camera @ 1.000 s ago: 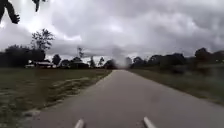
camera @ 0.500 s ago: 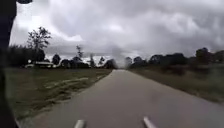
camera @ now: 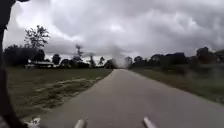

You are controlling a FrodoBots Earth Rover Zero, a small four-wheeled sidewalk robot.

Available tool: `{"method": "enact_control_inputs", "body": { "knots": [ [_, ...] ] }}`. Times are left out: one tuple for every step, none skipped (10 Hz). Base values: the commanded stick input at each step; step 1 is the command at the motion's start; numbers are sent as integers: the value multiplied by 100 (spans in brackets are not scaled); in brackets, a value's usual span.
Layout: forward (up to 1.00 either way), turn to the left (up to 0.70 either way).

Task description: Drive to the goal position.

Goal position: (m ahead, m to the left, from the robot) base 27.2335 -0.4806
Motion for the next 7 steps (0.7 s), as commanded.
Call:
{"method": "enact_control_inputs", "body": {
  "knots": [
    [70,0],
    [70,-7],
    [70,-15],
    [70,-35],
    [70,-35],
    [70,-17],
    [70,0]
  ]
}}
